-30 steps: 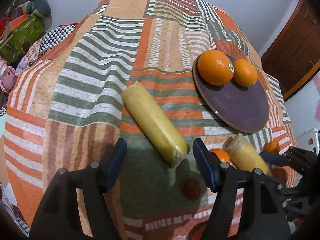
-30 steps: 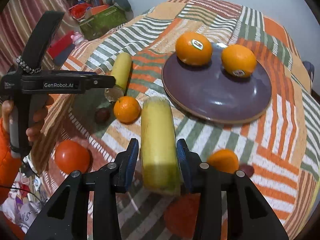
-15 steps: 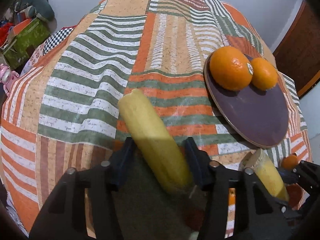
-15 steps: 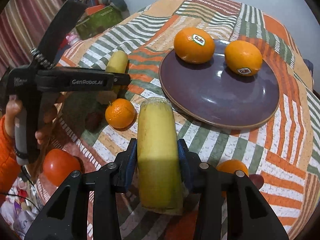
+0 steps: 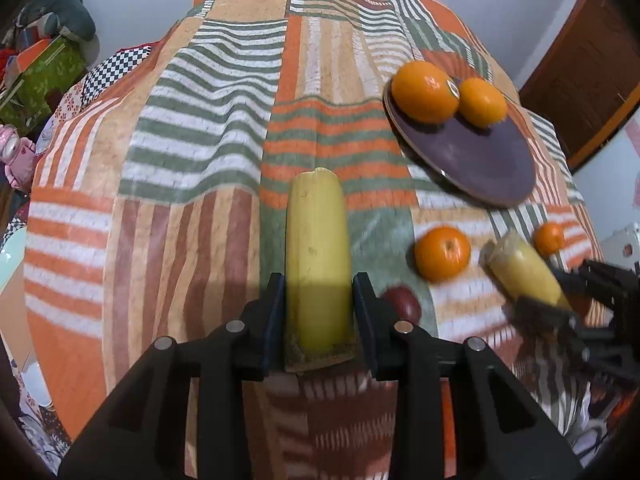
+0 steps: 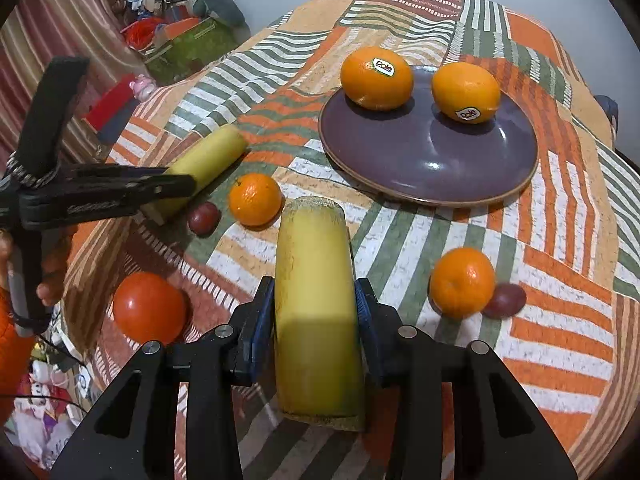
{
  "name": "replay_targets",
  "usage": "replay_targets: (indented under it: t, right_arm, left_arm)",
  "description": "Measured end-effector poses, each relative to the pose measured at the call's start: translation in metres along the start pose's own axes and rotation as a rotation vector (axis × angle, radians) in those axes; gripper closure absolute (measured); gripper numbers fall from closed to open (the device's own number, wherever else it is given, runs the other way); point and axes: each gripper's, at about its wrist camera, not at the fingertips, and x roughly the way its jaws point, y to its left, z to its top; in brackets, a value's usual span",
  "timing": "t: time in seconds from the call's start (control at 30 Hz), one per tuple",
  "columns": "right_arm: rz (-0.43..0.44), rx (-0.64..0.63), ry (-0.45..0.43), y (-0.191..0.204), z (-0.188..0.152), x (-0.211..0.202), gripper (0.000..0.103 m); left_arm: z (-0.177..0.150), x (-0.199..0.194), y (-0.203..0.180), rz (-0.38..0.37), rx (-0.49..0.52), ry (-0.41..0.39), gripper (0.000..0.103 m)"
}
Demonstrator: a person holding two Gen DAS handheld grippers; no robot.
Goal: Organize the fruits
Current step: 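Grasp the thick yellow fruit with the right gripper while the left gripper grasps the thinner yellow fruit, then lift and carry the yellow fruit with the right gripper while the left gripper carries its fruit over the plate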
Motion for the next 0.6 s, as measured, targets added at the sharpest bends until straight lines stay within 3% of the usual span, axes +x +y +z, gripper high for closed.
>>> replay_targets:
  t: [0.23, 0.6]
  right_arm:
    - [-0.01, -0.015, 0.022, 0.0, 0.003, 0.003, 0.066]
    - [0.013, -0.02, 0.025, -0.002, 0.014, 0.016, 0.067]
  left_arm:
    - [-0.007, -0.001, -0.01, 0.035, 0.075, 0.016, 0.069]
    - [0.013, 0.025, -0.011, 0.036, 0.068, 0.021, 0.068]
